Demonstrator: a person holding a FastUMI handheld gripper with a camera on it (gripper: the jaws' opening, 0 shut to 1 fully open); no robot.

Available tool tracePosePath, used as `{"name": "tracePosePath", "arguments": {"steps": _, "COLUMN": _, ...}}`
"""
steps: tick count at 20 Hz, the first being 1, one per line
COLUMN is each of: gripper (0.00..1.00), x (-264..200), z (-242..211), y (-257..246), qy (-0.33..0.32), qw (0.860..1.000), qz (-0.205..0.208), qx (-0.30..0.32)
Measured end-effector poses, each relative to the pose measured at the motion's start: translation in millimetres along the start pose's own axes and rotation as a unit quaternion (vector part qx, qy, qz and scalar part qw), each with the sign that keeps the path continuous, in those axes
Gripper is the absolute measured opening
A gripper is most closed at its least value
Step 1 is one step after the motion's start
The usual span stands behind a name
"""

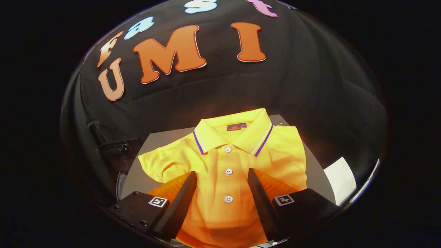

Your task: Put the clothes into the washing machine and then close the washing machine lid.

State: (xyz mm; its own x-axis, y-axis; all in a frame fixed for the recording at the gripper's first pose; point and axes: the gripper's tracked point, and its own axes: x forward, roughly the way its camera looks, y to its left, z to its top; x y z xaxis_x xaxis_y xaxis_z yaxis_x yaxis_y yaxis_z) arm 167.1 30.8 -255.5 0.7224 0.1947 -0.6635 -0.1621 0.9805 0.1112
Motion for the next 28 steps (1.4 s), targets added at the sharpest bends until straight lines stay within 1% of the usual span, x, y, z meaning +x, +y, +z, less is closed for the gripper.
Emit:
{"name": "tracePosePath", "arguments": {"steps": 2, "gripper": 0.91, "x": 1.6, "z": -0.3, "y": -1.5, "qy": 0.021, "qw": 1.000, "qz": 0.006, "qx": -0.018}}
{"name": "tracePosePath", "arguments": {"steps": 4, "gripper": 0.85, "x": -2.0, "z": -2.3, "y": -3.3, "qy": 0.044, "qw": 0.999, "qz": 0.000, "qx": -0.031}}
{"name": "tracePosePath", "arguments": {"steps": 8, "gripper": 0.53, "x": -2.0, "z": -2.1, "y": 0.6, "qy": 0.065, "qw": 0.998, "qz": -0.003, "qx": -0.015}}
{"name": "tracePosePath", "arguments": {"steps": 9, "gripper": 0.41, "x": -4.2, "z": -1.8, "y": 1.2, "qy": 0.068, "qw": 0.998, "qz": -0.001, "qx": -0.012}}
{"name": "tracePosePath", "arguments": {"steps": 10, "gripper": 0.35, "x": -4.0, "z": -2.9, "y": 1.5, "qy": 0.069, "qw": 0.998, "qz": 0.000, "qx": -0.009}}
{"name": "tracePosePath", "arguments": {"steps": 12, "gripper": 0.25, "x": -4.9, "z": 3.5, "y": 2.2, "qy": 0.048, "qw": 0.999, "qz": 0.001, "qx": 0.001}}
{"name": "tracePosePath", "arguments": {"steps": 13, "gripper": 0.24, "x": -5.4, "z": 2.7, "y": 0.9, "qy": 0.034, "qw": 0.999, "qz": 0.010, "qx": -0.002}}
{"name": "tracePosePath", "arguments": {"steps": 14, "gripper": 0.25, "x": -7.0, "z": 4.2, "y": 0.2, "qy": 0.021, "qw": 1.000, "qz": 0.011, "qx": 0.010}}
{"name": "tracePosePath", "arguments": {"steps": 15, "gripper": 0.15, "x": -4.8, "z": 4.7, "y": 3.3, "qy": 0.000, "qw": 1.000, "qz": 0.013, "qx": 0.024}}
{"name": "tracePosePath", "arguments": {"steps": 17, "gripper": 0.15, "x": -8.9, "z": 8.8, "y": 1.3, "qy": -0.037, "qw": 0.999, "qz": 0.013, "qx": 0.021}}
{"name": "tracePosePath", "arguments": {"steps": 18, "gripper": 0.10, "x": -12.6, "z": 10.1, "y": 3.3, "qy": -0.061, "qw": 0.998, "qz": 0.013, "qx": 0.017}}
{"name": "tracePosePath", "arguments": {"steps": 21, "gripper": 0.09, "x": -22.3, "z": 12.2, "y": 10.3, "qy": -0.122, "qw": 0.992, "qz": 0.012, "qx": -0.005}}
{"name": "tracePosePath", "arguments": {"steps": 25, "gripper": 0.09, "x": -45.3, "z": 16.1, "y": 30.4, "qy": -0.171, "qw": 0.984, "qz": 0.041, "qx": 0.020}}
{"name": "tracePosePath", "arguments": {"steps": 28, "gripper": 0.09, "x": -69.0, "z": 28.2, "y": 44.0, "qy": -0.210, "qw": 0.974, "qz": 0.075, "qx": 0.045}}
